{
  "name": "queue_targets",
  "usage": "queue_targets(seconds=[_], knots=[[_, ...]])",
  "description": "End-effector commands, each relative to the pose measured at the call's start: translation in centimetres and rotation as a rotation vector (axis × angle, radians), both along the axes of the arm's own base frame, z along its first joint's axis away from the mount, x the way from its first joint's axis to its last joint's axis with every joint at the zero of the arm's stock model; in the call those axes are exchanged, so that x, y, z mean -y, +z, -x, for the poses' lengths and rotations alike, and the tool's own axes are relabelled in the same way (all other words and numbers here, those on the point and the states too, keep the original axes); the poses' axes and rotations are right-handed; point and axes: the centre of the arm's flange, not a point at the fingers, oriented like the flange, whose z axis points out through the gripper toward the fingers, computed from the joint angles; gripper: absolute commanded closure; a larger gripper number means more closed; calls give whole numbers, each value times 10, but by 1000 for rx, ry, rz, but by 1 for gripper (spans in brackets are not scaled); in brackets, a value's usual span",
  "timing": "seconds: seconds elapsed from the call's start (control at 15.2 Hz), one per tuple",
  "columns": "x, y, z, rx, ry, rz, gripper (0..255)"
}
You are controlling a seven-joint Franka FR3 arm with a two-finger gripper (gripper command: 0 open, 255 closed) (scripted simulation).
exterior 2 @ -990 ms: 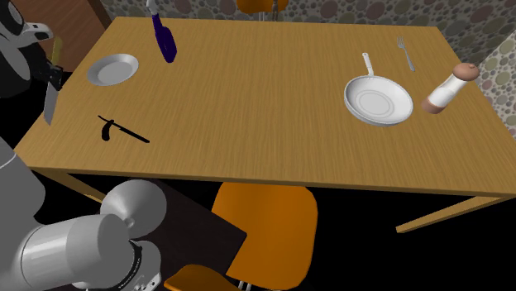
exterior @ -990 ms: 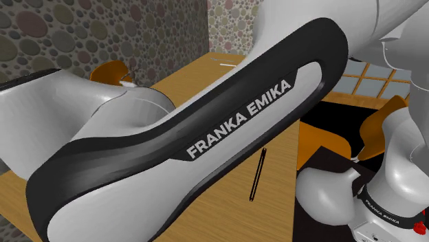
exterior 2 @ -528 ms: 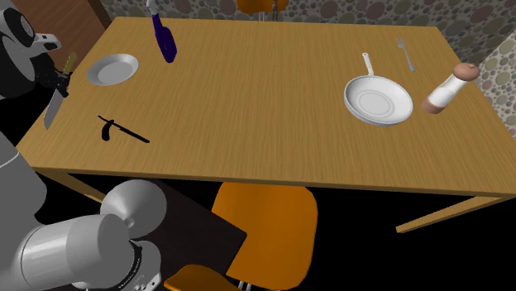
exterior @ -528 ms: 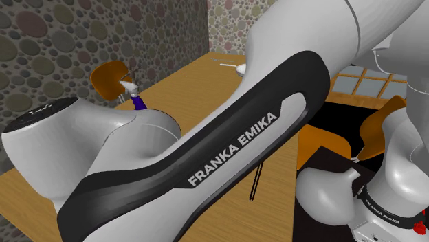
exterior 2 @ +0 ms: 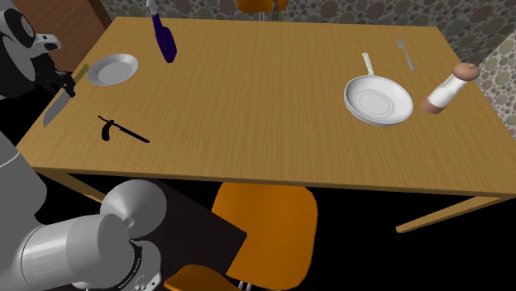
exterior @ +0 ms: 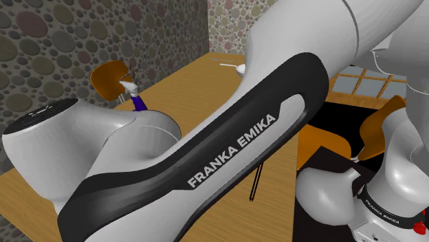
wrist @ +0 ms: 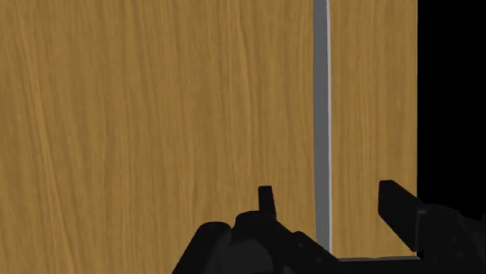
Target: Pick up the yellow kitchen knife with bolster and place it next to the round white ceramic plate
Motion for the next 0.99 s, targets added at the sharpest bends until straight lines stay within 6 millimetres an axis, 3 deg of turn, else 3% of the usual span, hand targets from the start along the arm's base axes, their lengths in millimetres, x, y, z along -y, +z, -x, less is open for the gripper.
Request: queue_targets(seconds=[0.0,0.2,0.46,0.92], knots=[[0,0,0,0,0,0,0],[0,0,0,0,0,0,0],[1,50,-6,0,0,0,0],[1,50,-6,0,0,0,0]])
